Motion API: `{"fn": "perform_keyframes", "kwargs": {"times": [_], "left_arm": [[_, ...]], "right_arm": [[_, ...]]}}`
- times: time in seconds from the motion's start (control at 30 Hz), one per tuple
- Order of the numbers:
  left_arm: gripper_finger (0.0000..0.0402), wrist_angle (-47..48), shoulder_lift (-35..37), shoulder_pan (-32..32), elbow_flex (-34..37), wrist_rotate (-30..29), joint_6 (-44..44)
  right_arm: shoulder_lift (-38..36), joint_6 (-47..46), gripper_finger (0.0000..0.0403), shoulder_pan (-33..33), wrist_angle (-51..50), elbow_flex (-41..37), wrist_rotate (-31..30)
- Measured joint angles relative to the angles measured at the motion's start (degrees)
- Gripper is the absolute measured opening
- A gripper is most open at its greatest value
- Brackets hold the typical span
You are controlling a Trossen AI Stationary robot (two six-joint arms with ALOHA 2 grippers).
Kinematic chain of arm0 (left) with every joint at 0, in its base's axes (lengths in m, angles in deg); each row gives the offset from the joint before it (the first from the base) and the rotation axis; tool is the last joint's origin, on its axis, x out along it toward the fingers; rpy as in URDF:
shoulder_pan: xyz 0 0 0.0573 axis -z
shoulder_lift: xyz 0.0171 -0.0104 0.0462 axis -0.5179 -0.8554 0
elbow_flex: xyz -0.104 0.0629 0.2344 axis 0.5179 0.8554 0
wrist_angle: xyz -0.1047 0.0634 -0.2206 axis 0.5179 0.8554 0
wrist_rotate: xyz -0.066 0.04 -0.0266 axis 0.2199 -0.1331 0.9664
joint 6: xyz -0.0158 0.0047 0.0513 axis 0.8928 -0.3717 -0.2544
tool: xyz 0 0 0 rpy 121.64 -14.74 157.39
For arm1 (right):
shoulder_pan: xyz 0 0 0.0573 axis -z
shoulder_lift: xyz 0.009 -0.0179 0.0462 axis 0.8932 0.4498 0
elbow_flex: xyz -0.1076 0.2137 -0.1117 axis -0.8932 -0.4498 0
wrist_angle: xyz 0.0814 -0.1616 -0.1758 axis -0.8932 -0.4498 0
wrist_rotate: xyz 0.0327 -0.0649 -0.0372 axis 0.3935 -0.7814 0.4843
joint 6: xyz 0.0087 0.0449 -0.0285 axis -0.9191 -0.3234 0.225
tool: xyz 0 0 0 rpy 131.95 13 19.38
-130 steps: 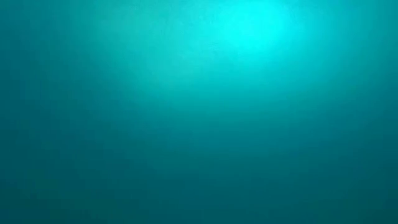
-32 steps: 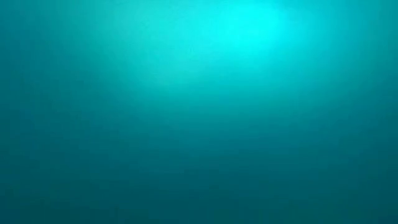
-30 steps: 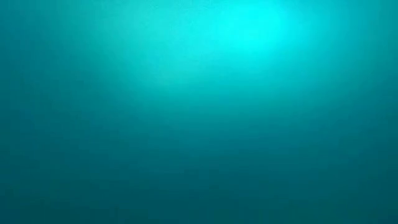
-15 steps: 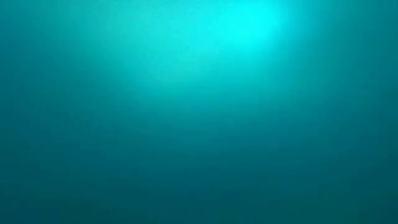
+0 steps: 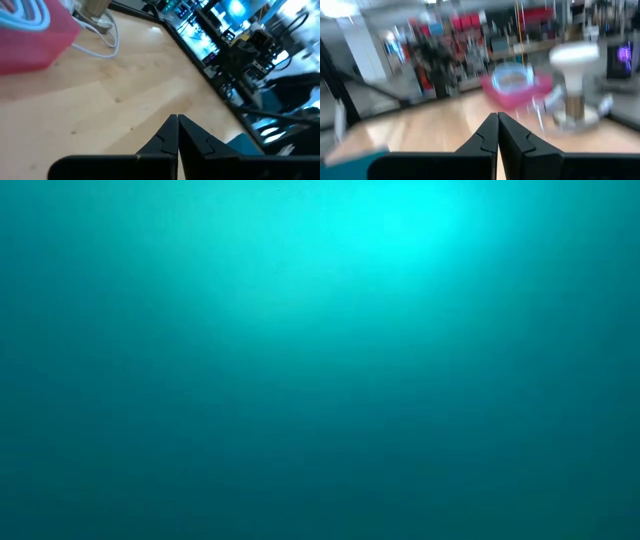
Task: Pick & Place USB Port
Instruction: Return to Home Position
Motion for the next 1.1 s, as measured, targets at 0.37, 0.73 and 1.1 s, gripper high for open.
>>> {"fn": "perform_keyframes", "kwargs": {"times": [0.37,0.73,1.1], "left_arm": [[0.0006,0.14,-3.47,-2.46,-0.02,-0.11,-16.29],[0.0022,-0.38,-4.18,-2.52,0.02,-0.07,-15.67],[0.0009,-0.49,-4.18,-2.52,0.04,-0.04,-15.86]], "right_arm": [[-0.46,0.3,0.0,0.12,-14.01,-0.12,0.3],[-0.42,0.23,0.0,0.09,-17.11,-0.16,0.31],[-0.44,0.23,0.0,0.09,-17.11,-0.18,0.33]]}}
